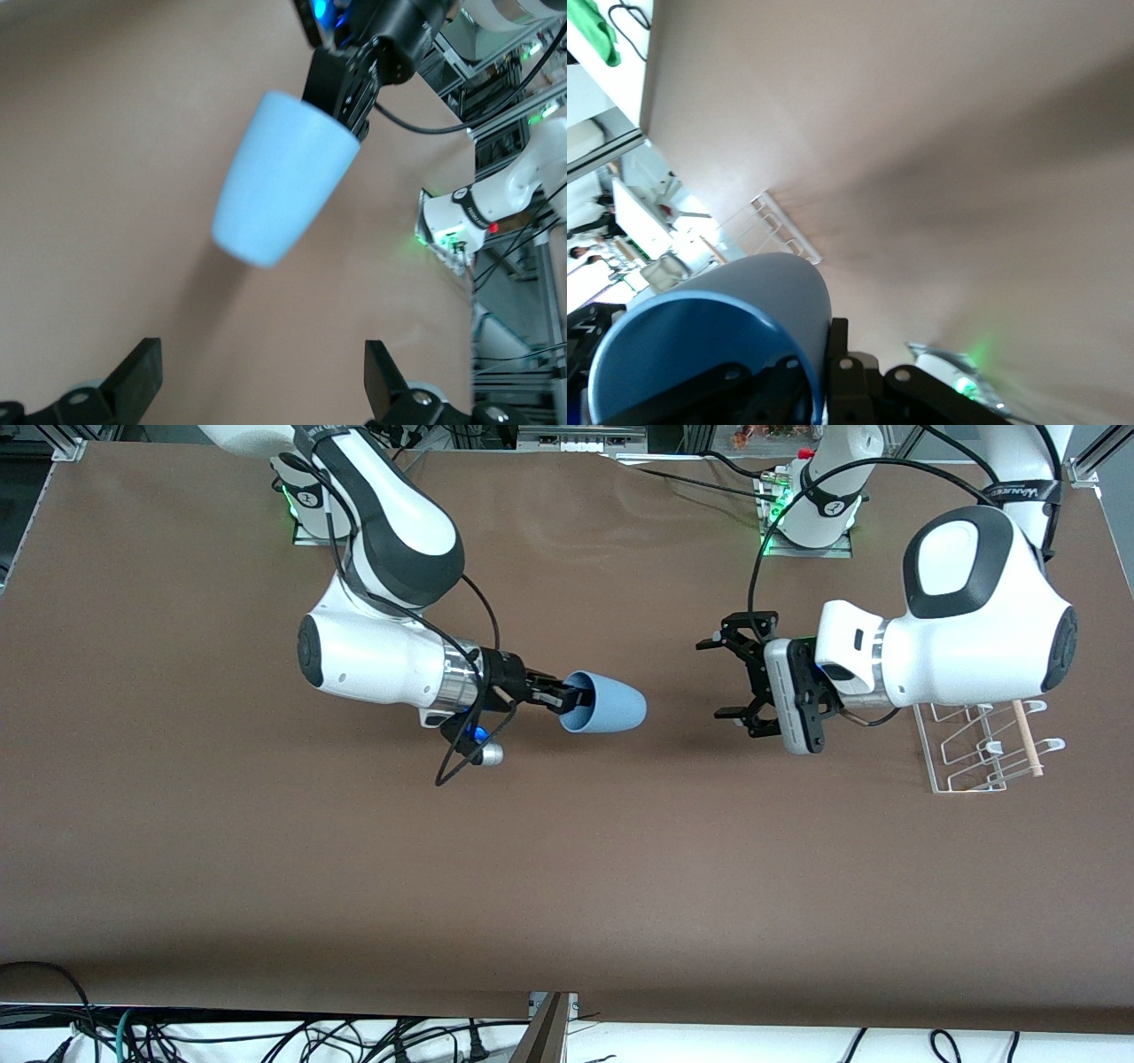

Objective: Transfer cup to left arm and place on rack
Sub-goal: 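Close the left gripper on the cup's base beside the right gripper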

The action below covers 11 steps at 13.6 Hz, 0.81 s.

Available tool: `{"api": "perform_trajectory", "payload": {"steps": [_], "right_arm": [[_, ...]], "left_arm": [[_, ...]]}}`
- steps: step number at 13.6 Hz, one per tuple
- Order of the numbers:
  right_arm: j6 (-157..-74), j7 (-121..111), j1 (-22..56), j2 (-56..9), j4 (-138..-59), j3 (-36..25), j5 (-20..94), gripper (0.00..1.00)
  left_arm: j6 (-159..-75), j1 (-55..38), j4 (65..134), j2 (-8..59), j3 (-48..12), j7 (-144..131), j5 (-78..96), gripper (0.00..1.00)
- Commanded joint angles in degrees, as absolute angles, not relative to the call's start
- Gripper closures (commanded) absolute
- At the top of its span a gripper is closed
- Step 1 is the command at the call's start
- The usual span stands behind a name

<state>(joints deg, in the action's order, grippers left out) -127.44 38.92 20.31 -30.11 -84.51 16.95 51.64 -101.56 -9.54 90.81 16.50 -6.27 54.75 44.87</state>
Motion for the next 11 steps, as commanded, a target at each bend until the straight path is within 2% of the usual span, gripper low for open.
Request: {"api": "perform_trajectory", "payload": {"steps": [1, 5, 11], "right_arm": [[-126.7, 42.1, 21.4, -32.5, -78.6, 16.8, 53.5, 1.00], [-126.9, 43.7, 22.8, -32.6, -77.3, 16.8, 53.5, 1.00], [-127.0, 43.9, 23.3, -34.2, -75.5, 16.8, 53.5, 1.00]], "left_arm": [[-103.2, -11.4, 88.9, 19.8, -5.8, 64.1, 46.1, 0.00], [-109.1, -13.7, 88.9, 20.7, -5.8, 72.2, 46.1, 0.00], [-111.4, -14.8, 88.7, 20.7, -5.8, 76.5, 46.4, 0.00]]}}
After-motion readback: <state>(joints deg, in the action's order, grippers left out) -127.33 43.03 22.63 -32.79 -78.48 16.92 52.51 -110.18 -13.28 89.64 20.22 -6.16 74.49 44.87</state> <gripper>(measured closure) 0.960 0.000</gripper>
